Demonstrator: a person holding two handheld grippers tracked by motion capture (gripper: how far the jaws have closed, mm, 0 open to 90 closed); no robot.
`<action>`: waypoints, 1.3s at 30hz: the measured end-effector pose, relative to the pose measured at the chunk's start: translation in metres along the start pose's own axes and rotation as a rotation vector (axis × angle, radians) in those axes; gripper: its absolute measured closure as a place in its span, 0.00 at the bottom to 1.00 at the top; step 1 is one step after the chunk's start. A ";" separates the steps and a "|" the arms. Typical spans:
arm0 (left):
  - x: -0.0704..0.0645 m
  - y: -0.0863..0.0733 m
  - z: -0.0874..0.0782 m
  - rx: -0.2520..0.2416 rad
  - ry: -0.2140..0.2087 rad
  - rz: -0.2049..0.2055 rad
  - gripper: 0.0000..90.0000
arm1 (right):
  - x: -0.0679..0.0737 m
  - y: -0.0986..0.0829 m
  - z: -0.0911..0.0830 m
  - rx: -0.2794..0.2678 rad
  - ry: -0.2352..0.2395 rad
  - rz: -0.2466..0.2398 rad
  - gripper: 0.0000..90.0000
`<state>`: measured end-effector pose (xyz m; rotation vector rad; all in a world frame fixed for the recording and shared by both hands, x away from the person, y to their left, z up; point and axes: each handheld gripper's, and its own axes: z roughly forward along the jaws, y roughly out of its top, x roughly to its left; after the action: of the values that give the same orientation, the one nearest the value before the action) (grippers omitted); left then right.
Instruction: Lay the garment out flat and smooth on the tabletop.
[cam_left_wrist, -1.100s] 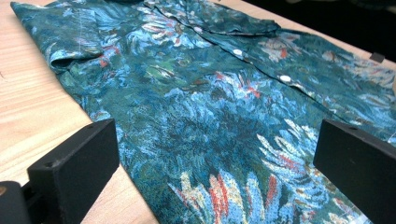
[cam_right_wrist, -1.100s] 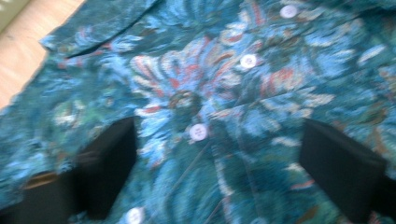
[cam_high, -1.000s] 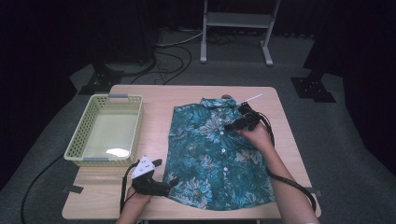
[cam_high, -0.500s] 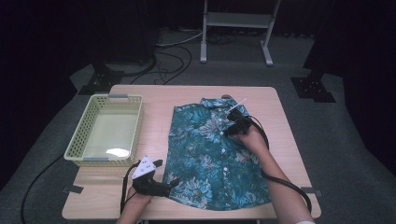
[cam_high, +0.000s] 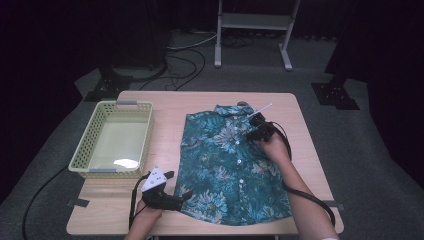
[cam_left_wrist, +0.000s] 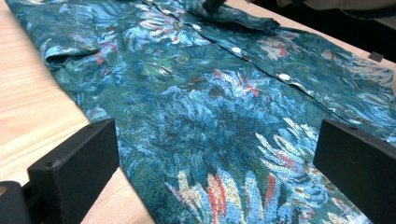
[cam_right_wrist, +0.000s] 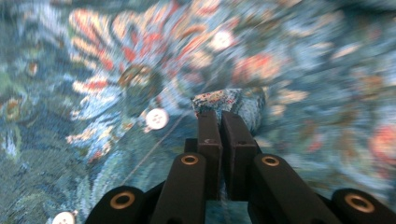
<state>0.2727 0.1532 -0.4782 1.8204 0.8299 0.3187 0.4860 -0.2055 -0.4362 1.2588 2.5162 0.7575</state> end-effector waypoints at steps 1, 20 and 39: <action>0.000 0.000 0.000 -0.001 0.000 0.000 0.00 | -0.004 0.000 -0.006 -0.030 -0.010 0.020 0.97; 0.001 0.000 0.000 -0.005 0.007 -0.010 0.00 | -0.080 -0.016 -0.063 -0.126 -0.240 0.246 0.97; 0.001 0.001 -0.002 -0.007 0.016 -0.015 0.00 | -0.128 -0.046 -0.073 -0.067 -0.480 0.416 0.50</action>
<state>0.2726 0.1549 -0.4767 1.8062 0.8523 0.3260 0.5016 -0.3552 -0.4031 1.7234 1.8621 0.5260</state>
